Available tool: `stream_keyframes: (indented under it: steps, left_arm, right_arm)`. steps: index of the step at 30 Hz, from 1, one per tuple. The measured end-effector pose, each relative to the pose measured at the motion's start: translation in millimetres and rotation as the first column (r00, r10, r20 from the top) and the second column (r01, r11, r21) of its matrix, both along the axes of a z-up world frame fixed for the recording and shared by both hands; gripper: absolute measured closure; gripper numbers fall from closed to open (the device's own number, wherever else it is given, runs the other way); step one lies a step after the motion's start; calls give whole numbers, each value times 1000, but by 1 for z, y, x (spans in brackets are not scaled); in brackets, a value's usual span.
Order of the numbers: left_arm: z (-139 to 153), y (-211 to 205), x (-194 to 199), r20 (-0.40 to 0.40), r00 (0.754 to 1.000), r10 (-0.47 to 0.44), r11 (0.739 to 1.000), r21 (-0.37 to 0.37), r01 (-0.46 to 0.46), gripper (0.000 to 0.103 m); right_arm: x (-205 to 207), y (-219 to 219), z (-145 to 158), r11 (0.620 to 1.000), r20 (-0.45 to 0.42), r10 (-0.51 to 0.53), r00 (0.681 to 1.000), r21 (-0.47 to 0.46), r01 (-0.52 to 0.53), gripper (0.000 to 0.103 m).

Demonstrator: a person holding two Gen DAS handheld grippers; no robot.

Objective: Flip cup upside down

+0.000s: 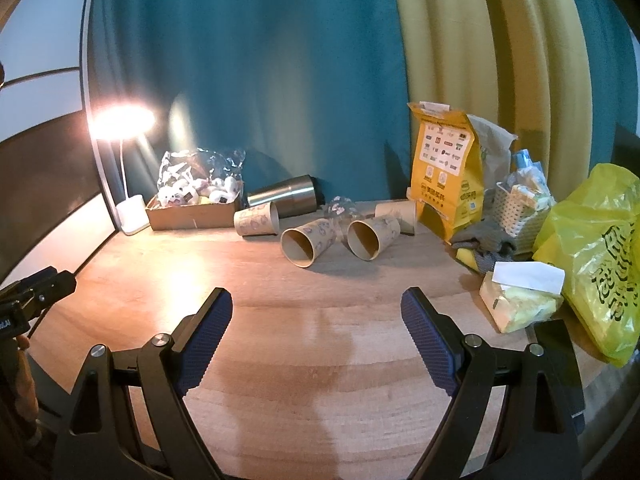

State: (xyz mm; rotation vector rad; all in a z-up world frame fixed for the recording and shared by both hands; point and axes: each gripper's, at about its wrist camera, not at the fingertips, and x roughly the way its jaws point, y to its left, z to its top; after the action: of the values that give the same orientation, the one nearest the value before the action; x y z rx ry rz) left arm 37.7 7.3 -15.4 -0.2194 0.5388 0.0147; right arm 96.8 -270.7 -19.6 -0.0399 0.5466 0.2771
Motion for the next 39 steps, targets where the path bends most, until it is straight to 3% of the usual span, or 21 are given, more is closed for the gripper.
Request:
stream_keyframes:
  steps: [8,11,16,18,22,23,24,28,31,32,36,39]
  left_arm:
    - [-19,6,40,-69,997,-23,1000,-8,23,7]
    - [-34,13,70,-130,990,-51,999,-9,50,7]
    - [-45,15,142,-211,966,-149,982,82,170,7]
    - [-41,8,182,-236,946,-223,952,158,264,7]
    - [-37,-4,247,-296,895,-334,883,235,407,7]
    - [-38,-8,261,-315,876,-365,861,243,446,7]
    - [-43,-14,281,-352,838,-417,824,245,512,7]
    - [-58,-22,334,-448,771,-452,729,312,609,7]
    - [-66,-24,361,-489,730,-478,674,329,661,7]
    - [-70,-23,375,-501,731,-463,657,359,662,7]
    - [-84,-24,403,-546,703,-455,630,361,688,8]
    - [-95,-30,414,-578,675,-459,595,364,717,14]
  right_arm:
    - [39,2,-10,1000,-32,-10,999,-6,9,14]
    - [58,3,-17,1000,-55,-13,998,-14,12,14]
    - [97,1,-35,1000,-106,-19,994,-24,17,14]
    - [112,0,-43,1000,-125,-22,992,-22,19,14]
    - [137,-4,-55,999,-143,-31,989,-16,29,14]
    - [144,-6,-60,999,-149,-34,988,-10,33,14]
    - [151,-9,-64,999,-157,-35,987,0,36,14]
    - [177,-18,-84,997,-206,-51,977,53,63,14]
    - [185,-23,-94,993,-229,-62,971,79,82,14]
    - [186,-24,-97,993,-235,-65,970,80,86,14]
    - [191,-29,-109,991,-262,-87,961,73,109,14]
    - [192,-36,-117,987,-287,-99,953,91,130,14]
